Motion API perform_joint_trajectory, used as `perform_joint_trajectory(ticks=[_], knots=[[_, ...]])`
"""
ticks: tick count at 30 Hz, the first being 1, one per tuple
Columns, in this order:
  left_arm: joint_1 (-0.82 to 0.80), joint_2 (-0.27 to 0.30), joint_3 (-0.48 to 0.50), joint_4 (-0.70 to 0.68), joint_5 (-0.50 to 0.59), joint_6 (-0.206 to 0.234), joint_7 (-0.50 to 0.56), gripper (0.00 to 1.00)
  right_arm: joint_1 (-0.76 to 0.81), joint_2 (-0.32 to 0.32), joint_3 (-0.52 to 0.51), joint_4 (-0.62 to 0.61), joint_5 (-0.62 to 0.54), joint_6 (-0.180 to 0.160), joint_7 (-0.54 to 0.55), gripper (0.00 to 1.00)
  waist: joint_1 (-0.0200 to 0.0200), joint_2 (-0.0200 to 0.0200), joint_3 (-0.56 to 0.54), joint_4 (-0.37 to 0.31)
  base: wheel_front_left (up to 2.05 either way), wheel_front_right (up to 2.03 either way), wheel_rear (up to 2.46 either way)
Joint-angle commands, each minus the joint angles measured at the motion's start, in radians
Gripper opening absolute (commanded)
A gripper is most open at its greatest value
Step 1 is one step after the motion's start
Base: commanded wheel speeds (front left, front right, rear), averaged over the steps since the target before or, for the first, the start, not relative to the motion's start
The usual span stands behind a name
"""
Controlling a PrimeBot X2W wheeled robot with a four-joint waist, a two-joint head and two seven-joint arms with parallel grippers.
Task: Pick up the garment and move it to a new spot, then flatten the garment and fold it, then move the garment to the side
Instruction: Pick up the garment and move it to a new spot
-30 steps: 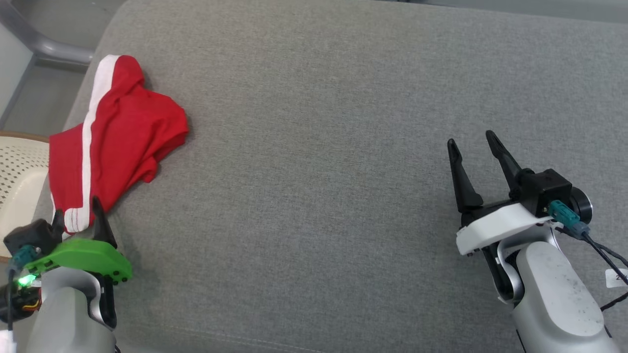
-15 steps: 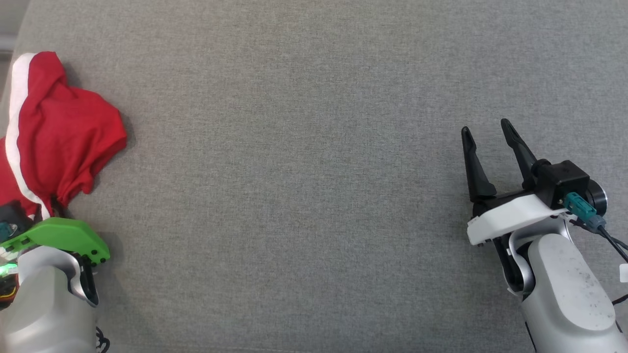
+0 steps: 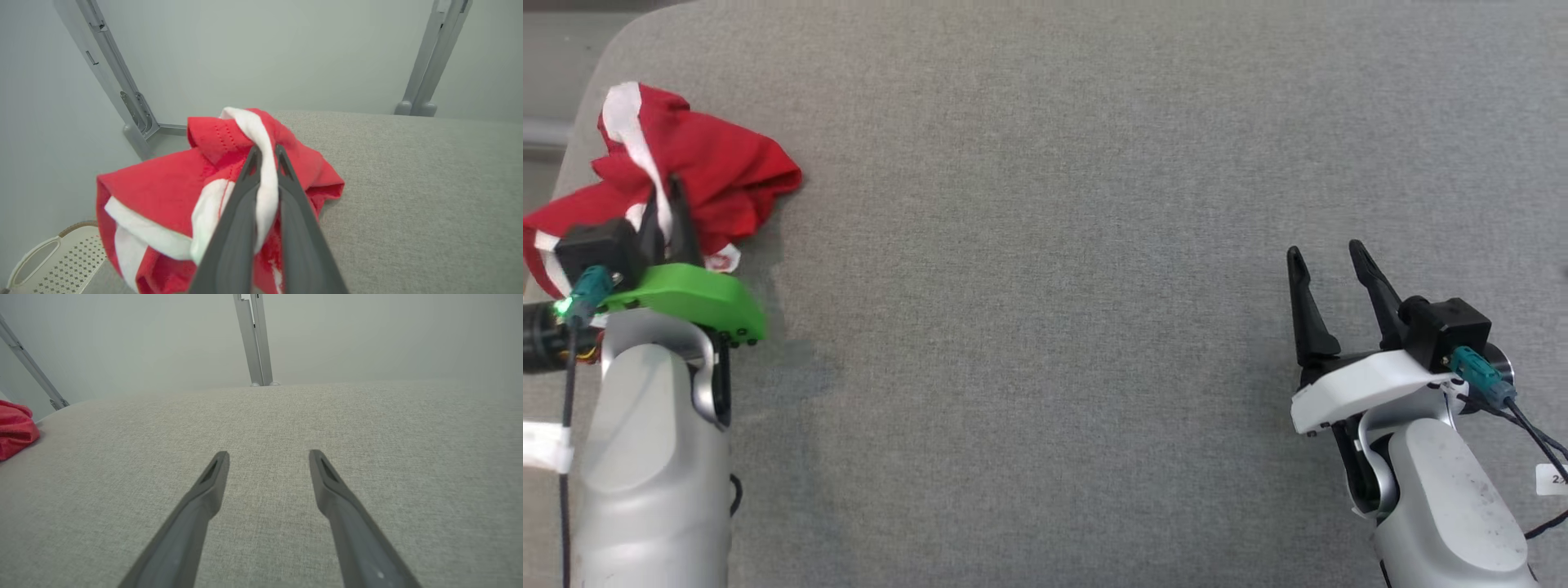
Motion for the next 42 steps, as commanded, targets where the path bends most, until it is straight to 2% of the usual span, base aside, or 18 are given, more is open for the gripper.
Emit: perform_joint_trajectory(ticks=[1, 6, 11, 15, 19, 23, 25, 29, 32, 33, 35, 42], knots=[[-0.018, -0.018, -0.017, -0.014, 0.016, -0.009, 0.0, 0.0, 0.016, 0.003, -0.006, 0.004, 0.006, -0.001, 0.0, 1.0, 0.0, 0.0, -0.03, -0.037, 0.0, 0.0, 0.0], [-0.028, -0.067, -0.084, -0.064, 0.01, -0.034, 0.0, 0.0, 0.04, 0.018, -0.028, 0.009, 0.019, -0.001, 0.0, 1.0, 0.0, 0.0, -0.065, -0.105, 0.0, 0.0, 0.0], [-0.029, -0.088, -0.191, -0.068, -0.009, -0.057, 0.0, 0.0, 0.065, 0.023, -0.043, 0.013, 0.025, -0.001, 0.0, 1.0, 0.0, 0.0, -0.092, -0.182, 0.0, 0.0, 0.0], [-0.027, -0.091, -0.387, -0.099, -0.115, -0.069, 0.0, 0.0, 0.075, 0.027, -0.04, 0.019, 0.031, -0.001, 0.0, 1.0, 0.0, 0.0, -0.105, -0.249, 0.0, 0.0, 0.0], [-0.023, -0.089, -0.638, -0.158, -0.223, -0.071, 0.0, 0.0, 0.079, 0.029, -0.032, 0.022, 0.044, -0.001, 0.0, 1.0, 0.0, 0.0, -0.109, -0.3, 0.0, 0.0, 0.0], [-0.01, -0.087, -0.82, -0.191, -0.282, -0.058, 0.0, 0.0, 0.083, 0.028, -0.032, 0.016, 0.055, -0.001, 0.0, 1.0, 0.0, 0.0, -0.11, -0.318, 0.0, 0.0, 0.0], [0.005, -0.087, -0.886, -0.163, -0.291, -0.054, 0.0, 0.0, 0.085, 0.029, -0.035, 0.015, 0.059, -0.001, 0.0, 1.0, 0.0, 0.0, -0.111, -0.319, 0.0, 0.0, 0.0], [0.029, -0.087, -0.919, -0.082, -0.291, -0.037, 0.0, 0.0, 0.082, 0.029, -0.043, 0.01, 0.061, -0.001, 0.0, 1.0, 0.0, 0.0, -0.114, -0.302, 0.0, 0.0, 0.0], [0.062, -0.08, -0.893, -0.031, -0.293, -0.016, 0.0, 0.0, 0.087, 0.029, -0.043, 0.009, 0.059, -0.001, 0.0, 1.0, 0.0, 0.0, -0.123, -0.283, 0.0, 0.0, 0.0], [0.079, -0.071, -0.877, -0.018, -0.294, -0.004, 0.0, 0.15, 0.088, 0.028, -0.043, 0.01, 0.06, -0.001, 0.0, 1.0, 0.0, 0.0, -0.127, -0.276, 0.0, 0.0, 0.0], [0.116, -0.06, -0.831, -0.01, -0.309, 0.019, 0.0, 1.0, 0.092, 0.028, -0.041, 0.01, 0.06, -0.001, 0.0, 1.0, 0.0, 0.0, -0.139, -0.262, 0.0, 0.0, 0.0], [0.28, -0.033, -0.639, -0.077, -0.328, 0.103, 0.0, 1.0, 0.11, 0.028, -0.031, 0.012, 0.061, -0.001, 0.0, 1.0, 0.0, 0.0, -0.185, -0.216, 0.0, 0.0, 0.0]])
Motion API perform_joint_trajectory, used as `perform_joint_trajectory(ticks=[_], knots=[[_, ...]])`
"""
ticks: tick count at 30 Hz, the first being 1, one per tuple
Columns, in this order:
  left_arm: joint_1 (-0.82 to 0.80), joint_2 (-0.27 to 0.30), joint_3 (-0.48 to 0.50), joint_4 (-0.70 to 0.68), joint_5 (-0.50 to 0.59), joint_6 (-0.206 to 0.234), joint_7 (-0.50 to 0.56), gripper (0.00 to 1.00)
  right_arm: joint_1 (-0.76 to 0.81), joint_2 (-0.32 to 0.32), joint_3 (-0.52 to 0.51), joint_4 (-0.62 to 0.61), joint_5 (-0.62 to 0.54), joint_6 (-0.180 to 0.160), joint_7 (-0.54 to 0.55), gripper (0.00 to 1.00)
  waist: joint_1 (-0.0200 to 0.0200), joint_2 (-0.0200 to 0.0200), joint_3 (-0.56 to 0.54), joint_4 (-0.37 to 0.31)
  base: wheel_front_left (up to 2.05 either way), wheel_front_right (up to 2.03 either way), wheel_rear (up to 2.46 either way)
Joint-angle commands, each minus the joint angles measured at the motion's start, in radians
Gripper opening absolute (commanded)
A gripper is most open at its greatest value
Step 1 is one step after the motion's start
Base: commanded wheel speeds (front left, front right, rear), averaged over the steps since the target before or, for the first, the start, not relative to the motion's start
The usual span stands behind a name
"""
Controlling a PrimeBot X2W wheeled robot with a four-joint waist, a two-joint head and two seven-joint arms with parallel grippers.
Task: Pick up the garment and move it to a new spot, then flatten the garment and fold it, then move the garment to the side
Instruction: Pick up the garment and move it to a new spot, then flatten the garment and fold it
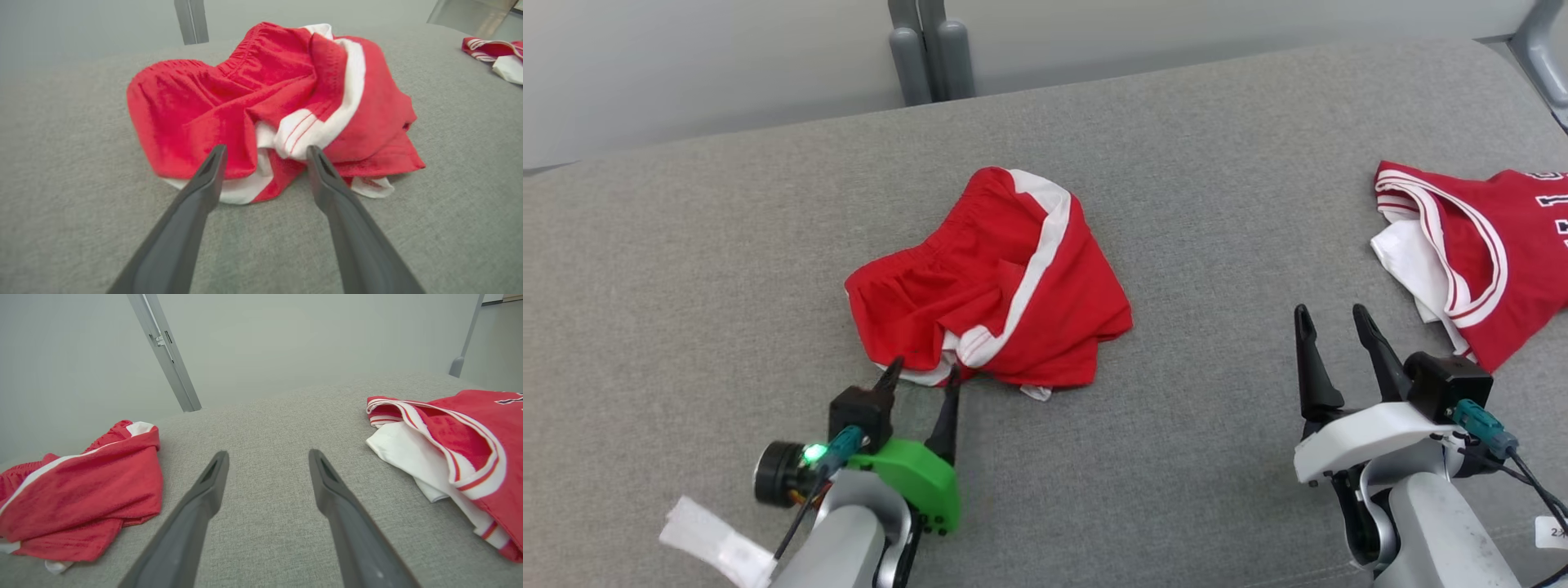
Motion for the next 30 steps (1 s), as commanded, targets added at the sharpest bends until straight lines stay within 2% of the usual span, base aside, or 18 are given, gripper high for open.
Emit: perform_joint_trajectory(ticks=[1, 6, 9, 15, 18, 23, 30], knots=[[0.044, 0.007, 0.041, -0.026, 0.0, 0.019, 0.0, 1.0, 0.017, -0.001, 0.001, -0.001, 0.002, -0.001, 0.0, 1.0, 0.0, -0.0001, -0.032, 0.03, 0.0, 0.0, 0.0], [0.179, 0.004, 0.207, -0.141, 0.041, 0.067, 0.0, 1.0, 0.035, -0.001, 0.014, 0.003, 0.01, -0.001, 0.0, 1.0, 0.0, -0.0001, -0.063, 0.052, 0.0, 0.0, 0.0], [0.249, -0.005, 0.295, -0.207, 0.074, 0.079, 0.0, 1.0, 0.044, -0.001, 0.023, 0.006, 0.016, -0.001, 0.0, 1.0, 0.0, -0.0001, -0.073, 0.059, 0.0, 0.0, 0.0], [0.344, -0.034, 0.419, -0.283, 0.136, 0.053, 0.0, 1.0, 0.059, -0.001, 0.055, 0.012, 0.032, -0.001, 0.0, 1.0, 0.0, -0.0001, -0.083, 0.073, 0.0, 0.0, 0.0], [0.357, -0.045, 0.444, -0.286, 0.157, 0.033, 0.0, 1.0, 0.056, -0.001, 0.086, 0.012, 0.035, -0.001, 0.0, 1.0, 0.0, -0.0001, -0.082, 0.083, 0.0, 0.0, 0.0], [0.358, -0.052, 0.457, -0.271, 0.17, 0.01, 0.0, 1.0, 0.023, -0.001, 0.234, 0.019, 0.073, -0.001, 0.0, 1.0, 0.0, -0.0001, -0.071, 0.113, 0.0, 0.0, 0.0], [0.327, -0.052, 0.389, -0.256, 0.132, 0.012, 0.0, 1.0, -0.075, -0.002, 0.454, 0.07, 0.138, -0.001, 0.0, 1.0, 0.0, -0.0001, -0.037, 0.189, 0.0, 0.0, 0.0]])
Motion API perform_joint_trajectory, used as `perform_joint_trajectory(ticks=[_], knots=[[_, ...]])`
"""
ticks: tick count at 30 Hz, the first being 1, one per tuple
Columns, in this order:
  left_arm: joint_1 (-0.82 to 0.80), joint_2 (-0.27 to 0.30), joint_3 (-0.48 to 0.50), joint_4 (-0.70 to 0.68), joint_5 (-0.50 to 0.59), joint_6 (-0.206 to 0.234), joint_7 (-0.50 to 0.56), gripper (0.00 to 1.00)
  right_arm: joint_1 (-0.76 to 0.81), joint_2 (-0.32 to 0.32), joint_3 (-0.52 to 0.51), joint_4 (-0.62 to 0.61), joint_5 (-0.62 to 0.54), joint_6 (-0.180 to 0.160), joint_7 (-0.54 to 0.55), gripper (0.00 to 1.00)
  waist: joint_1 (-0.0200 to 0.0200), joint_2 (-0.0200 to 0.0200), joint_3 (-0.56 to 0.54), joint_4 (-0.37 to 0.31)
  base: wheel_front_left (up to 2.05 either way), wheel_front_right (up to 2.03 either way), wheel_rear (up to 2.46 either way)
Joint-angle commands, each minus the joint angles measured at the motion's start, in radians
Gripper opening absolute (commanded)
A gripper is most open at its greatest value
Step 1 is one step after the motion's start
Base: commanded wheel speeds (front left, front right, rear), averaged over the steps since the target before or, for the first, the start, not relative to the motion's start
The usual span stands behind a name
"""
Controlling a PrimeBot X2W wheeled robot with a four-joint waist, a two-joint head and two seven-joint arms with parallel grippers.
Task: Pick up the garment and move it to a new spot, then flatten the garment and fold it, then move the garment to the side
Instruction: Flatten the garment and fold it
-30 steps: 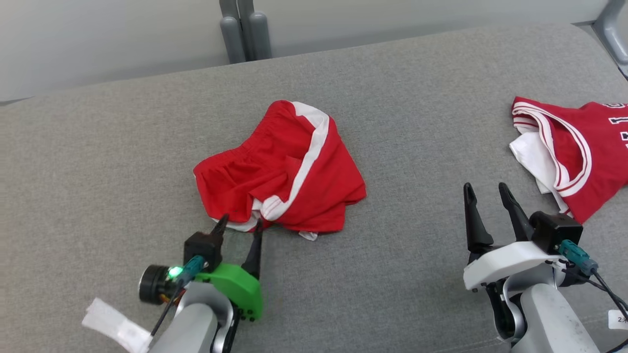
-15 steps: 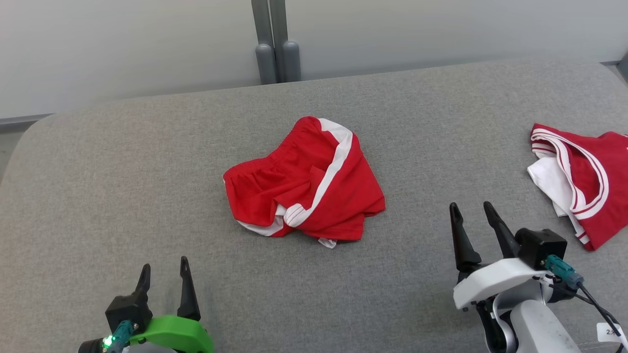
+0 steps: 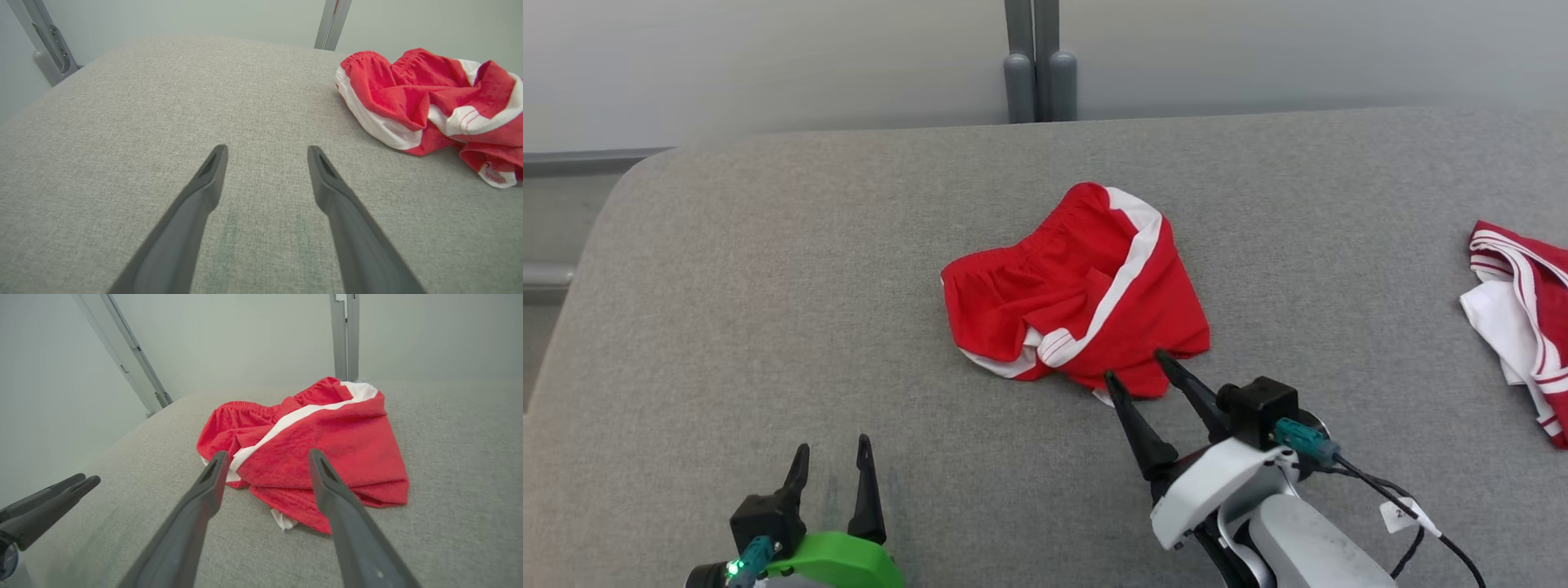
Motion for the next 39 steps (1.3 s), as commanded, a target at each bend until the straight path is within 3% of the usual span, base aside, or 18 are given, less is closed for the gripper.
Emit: perform_joint_trajectory(ticks=[1, 6, 13, 14, 16, 17, 25, 30, 33, 39], knots=[[-0.02, 0.003, -0.01, 0.003, -0.002, 0.007, 0.0, 1.0, -0.031, -0.004, 0.016, 0.018, 0.013, -0.001, 0.0, 1.0, 0.0, 0.0, 0.026, 0.046, 0.0, 0.0, 0.0], [-0.038, 0.003, -0.044, 0.003, -0.013, 0.012, 0.0, 1.0, -0.102, -0.004, 0.018, 0.103, 0.019, -0.001, 0.0, 1.0, 0.0, 0.0, 0.059, 0.105, 0.0, 0.0, 0.0], [-0.05, 0.003, -0.064, 0.002, -0.022, 0.017, 0.0, 1.0, -0.159, -0.003, -0.036, 0.183, 0.045, -0.001, 0.0, 1.0, 0.0, 0.0, 0.09, 0.137, 0.0, 0.0, 0.0], [-0.052, 0.003, -0.066, 0.002, -0.024, 0.017, 0.0, 1.0, -0.164, -0.004, -0.041, 0.19, 0.051, -0.001, 0.0, 0.94, 0.0, 0.0, 0.094, 0.138, 0.0, 0.0, 0.0], [-0.059, 0.003, -0.069, 0.001, -0.027, 0.021, 0.0, 1.0, -0.171, -0.004, -0.05, 0.215, 0.048, -0.001, 0.0, 0.4, 0.0, 0.0, 0.099, 0.14, 0.0, 0.0, 0.0], [-0.061, 0.003, -0.071, 0.002, -0.029, 0.023, 0.0, 1.0, -0.175, -0.004, -0.053, 0.223, 0.05, -0.001, 0.0, 0.0, 0.0, 0.0, 0.102, 0.14, 0.0, 0.0, 0.0], [-0.079, 0.003, -0.066, 0.002, -0.045, 0.031, 0.0, 1.0, -0.21, -0.004, -0.102, 0.284, 0.049, -0.001, 0.0, 0.0, 0.0, 0.0, 0.11, 0.112, 0.0, 0.0, 0.0], [-0.079, 0.003, -0.069, -0.005, -0.06, 0.028, 0.0, 1.0, -0.219, -0.004, -0.211, 0.235, 0.013, -0.001, 0.0, 0.0, 0.0, 0.0, 0.105, 0.091, 0.0, 0.0, 0.0], [-0.068, 0.003, -0.068, -0.008, -0.058, 0.027, 0.0, 1.0, -0.271, -0.003, -0.278, 0.172, -0.07, -0.001, 0.0, 0.0, 0.0, 0.0, 0.099, 0.074, 0.0, 0.0, 0.0], [-0.082, 0.003, -0.106, 0.01, -0.076, 0.015, 0.0, 1.0, -0.387, -0.015, -0.258, 0.159, -0.118, -0.001, 0.0, 0.0, 0.0, 0.0, 0.081, 0.097, 0.0, 0.0, 0.0]])
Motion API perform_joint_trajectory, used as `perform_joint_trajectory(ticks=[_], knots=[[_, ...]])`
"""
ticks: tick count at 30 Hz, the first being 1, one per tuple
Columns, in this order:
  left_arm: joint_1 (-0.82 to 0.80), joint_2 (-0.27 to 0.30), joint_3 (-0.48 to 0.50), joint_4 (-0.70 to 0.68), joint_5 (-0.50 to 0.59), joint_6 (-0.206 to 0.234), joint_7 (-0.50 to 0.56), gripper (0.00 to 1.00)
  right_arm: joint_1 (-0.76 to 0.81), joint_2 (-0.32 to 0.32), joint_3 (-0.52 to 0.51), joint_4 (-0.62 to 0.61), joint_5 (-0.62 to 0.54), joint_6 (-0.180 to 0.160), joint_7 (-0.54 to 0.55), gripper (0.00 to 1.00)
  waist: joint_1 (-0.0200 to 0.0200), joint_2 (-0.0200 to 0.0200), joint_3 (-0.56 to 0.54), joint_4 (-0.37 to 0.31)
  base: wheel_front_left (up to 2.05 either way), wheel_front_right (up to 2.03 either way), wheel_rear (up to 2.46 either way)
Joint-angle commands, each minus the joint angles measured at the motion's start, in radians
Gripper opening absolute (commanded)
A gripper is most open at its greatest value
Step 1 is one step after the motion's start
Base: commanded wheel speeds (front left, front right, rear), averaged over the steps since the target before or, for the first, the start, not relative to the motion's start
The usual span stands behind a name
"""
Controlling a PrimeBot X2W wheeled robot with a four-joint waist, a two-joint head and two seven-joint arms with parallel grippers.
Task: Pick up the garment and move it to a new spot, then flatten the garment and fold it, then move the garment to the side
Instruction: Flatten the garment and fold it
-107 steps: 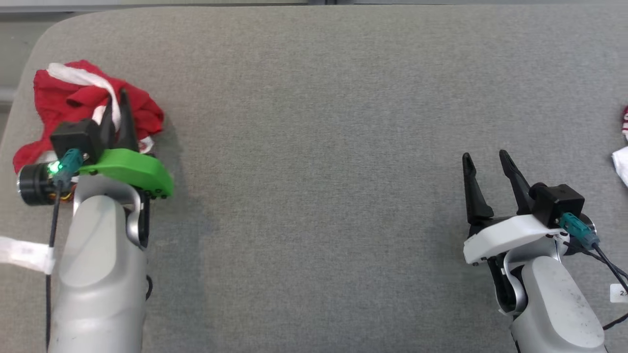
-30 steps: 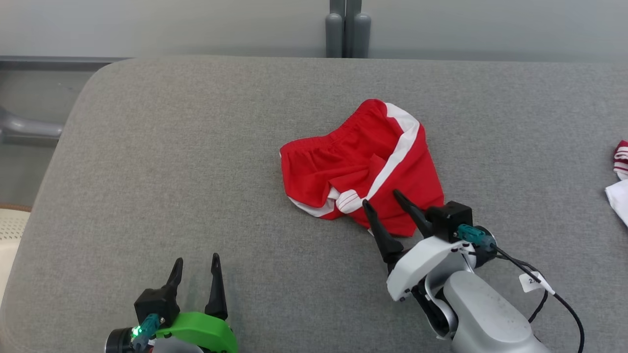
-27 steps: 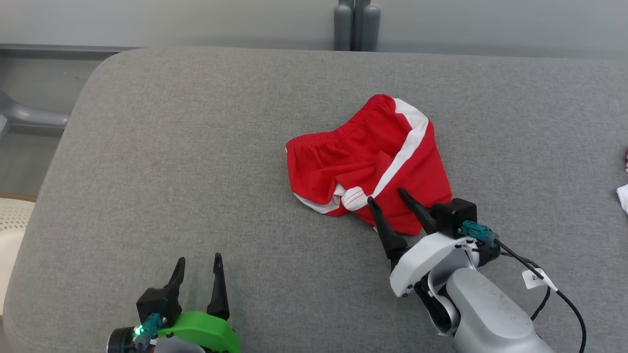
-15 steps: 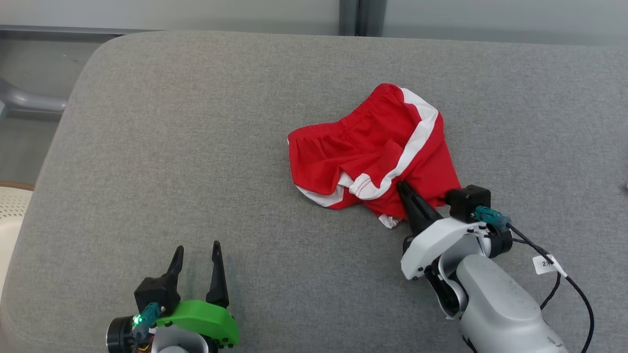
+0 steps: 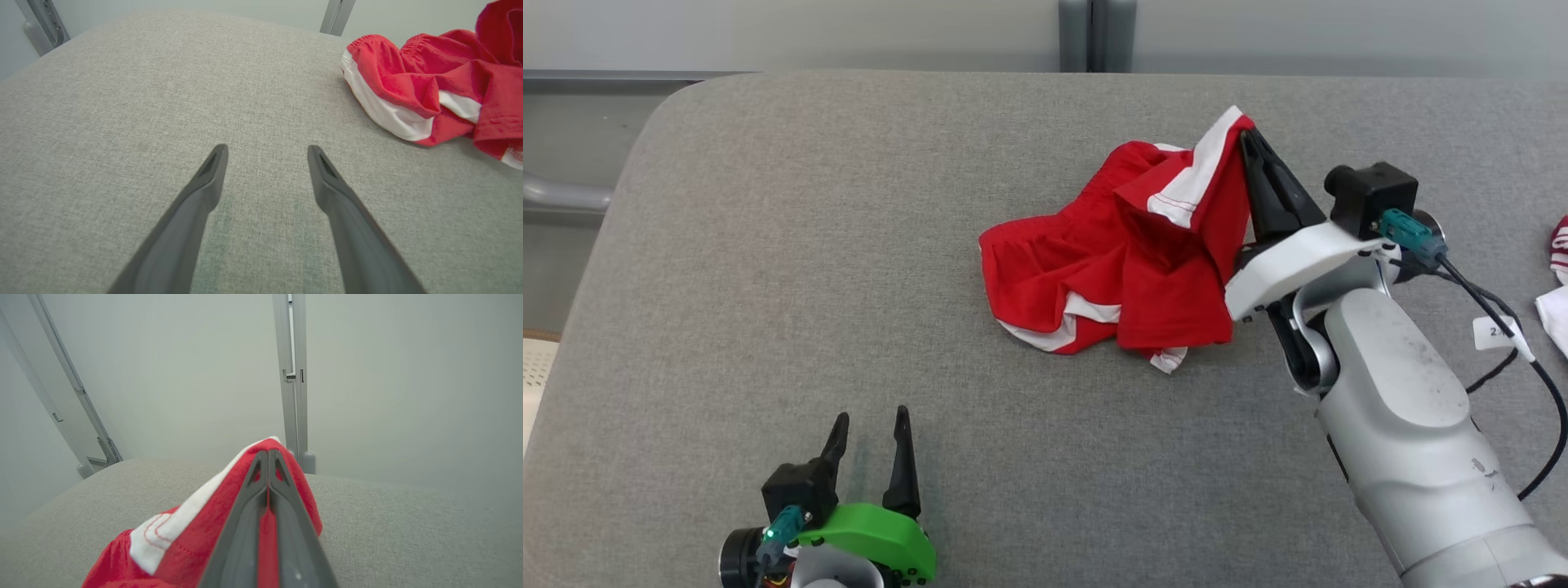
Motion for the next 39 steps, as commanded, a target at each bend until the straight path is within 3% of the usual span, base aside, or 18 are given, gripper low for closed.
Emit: perform_joint_trajectory(ticks=[1, 6, 11, 21, 25, 28, 33, 39], knots=[[-0.02, 0.003, -0.009, 0.004, -0.007, -0.003, 0.0, 1.0, -0.029, 0.001, 0.018, -0.002, 0.001, 0.0, 0.0, 0.0, 0.0, 0.0, -0.009, 0.02, 0.0, 0.0, 0.0], [-0.004, 0.004, -0.034, 0.002, -0.019, -0.003, 0.0, 1.0, -0.071, 0.006, 0.078, -0.026, 0.048, 0.0, 0.0, 0.0, 0.0, 0.0, -0.023, 0.049, 0.0, 0.0, 0.0], [0.017, 0.003, -0.034, 0.014, -0.016, -0.004, 0.0, 1.0, -0.097, 0.009, 0.121, -0.126, 0.115, 0.0, 0.0, 0.0, 0.0, 0.0, -0.037, 0.053, 0.0, 0.0, 0.0], [0.028, 0.003, -0.019, 0.038, 0.007, -0.014, 0.0, 1.0, -0.073, 0.012, -0.141, -0.216, 0.056, 0.0, 0.0, 0.0, 0.0, 0.0, -0.068, -0.035, 0.0, 0.0, 0.0], [0.011, 0.003, -0.026, 0.046, 0.012, -0.022, 0.0, 1.0, 0.004, 0.012, -0.16, -0.262, 0.047, 0.0, 0.0, 0.0, 0.0, 0.0, -0.062, -0.069, 0.0, 0.0, 0.0], [-0.004, 0.003, -0.035, 0.048, 0.015, -0.024, 0.0, 1.0, 0.08, 0.014, -0.093, -0.273, 0.088, 0.0, 0.0, 0.0, 0.0, 0.0, -0.055, -0.067, 0.0, 0.0, 0.0], [-0.017, 0.004, -0.042, 0.053, 0.027, -0.025, 0.0, 1.0, 0.218, 0.012, 0.133, -0.264, 0.161, 0.0, 0.0, 0.0, 0.0, 0.0, -0.048, -0.04, 0.0, 0.0, 0.0], [-0.021, 0.004, -0.041, 0.063, 0.037, -0.031, 0.0, 1.0, 0.259, 0.01, 0.356, -0.262, 0.224, 0.0, 0.0, 0.0, 0.0, 0.0, -0.049, 0.001, 0.0, 0.0, 0.0]])
